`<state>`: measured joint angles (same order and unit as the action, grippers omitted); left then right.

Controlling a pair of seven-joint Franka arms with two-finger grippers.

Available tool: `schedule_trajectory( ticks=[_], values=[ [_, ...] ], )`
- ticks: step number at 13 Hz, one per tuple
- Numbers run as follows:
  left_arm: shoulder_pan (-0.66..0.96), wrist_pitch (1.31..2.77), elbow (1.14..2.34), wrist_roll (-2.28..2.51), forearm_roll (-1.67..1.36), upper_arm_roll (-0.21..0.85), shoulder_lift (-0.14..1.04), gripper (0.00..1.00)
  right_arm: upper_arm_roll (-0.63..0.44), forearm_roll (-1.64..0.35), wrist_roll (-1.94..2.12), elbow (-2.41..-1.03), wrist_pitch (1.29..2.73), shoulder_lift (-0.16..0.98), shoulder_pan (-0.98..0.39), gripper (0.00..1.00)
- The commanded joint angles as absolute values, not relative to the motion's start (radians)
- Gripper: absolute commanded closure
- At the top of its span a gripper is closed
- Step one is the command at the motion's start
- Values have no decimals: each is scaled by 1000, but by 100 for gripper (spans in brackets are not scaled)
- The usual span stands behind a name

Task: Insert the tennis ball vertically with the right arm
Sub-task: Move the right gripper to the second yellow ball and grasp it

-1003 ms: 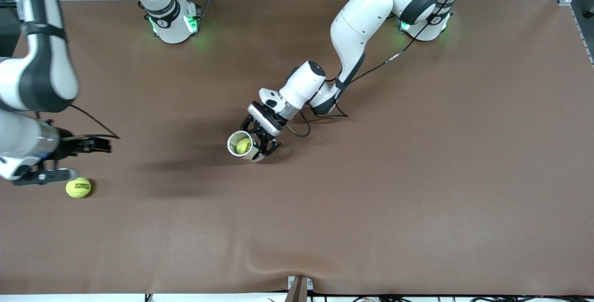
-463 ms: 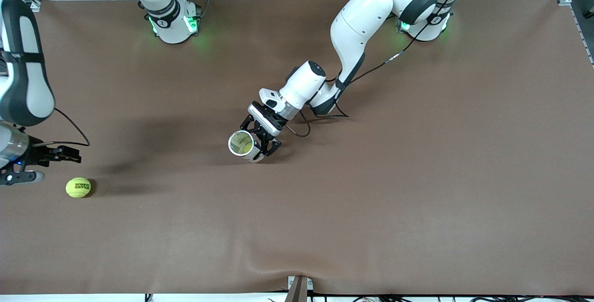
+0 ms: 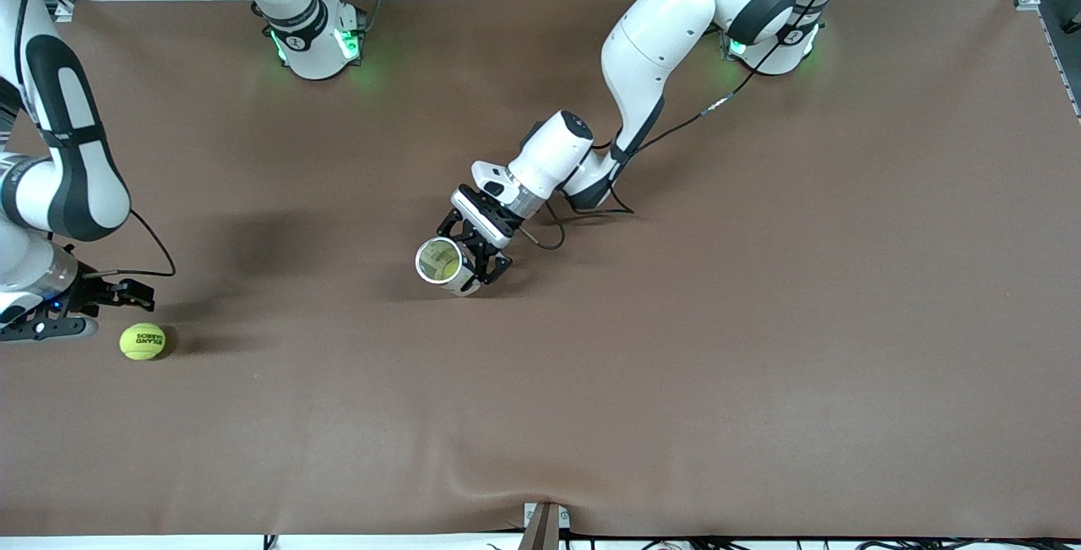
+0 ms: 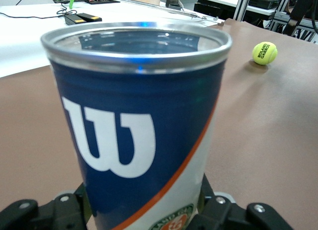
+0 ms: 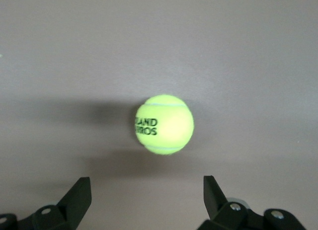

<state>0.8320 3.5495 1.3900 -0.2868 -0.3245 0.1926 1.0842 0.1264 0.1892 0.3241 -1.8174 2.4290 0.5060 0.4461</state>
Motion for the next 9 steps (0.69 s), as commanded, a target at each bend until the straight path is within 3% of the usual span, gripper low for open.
schedule_trajectory(
  ticks=[1, 9],
  values=[
    [842, 3554, 1388, -284, -347, 187, 1095, 20, 147, 236, 333, -1828, 2517, 546, 494, 0],
    [839, 3554, 1434, -285, -348, 186, 1072, 17, 149, 235, 333, -1822, 2716, 658, 496, 0]
  ],
)
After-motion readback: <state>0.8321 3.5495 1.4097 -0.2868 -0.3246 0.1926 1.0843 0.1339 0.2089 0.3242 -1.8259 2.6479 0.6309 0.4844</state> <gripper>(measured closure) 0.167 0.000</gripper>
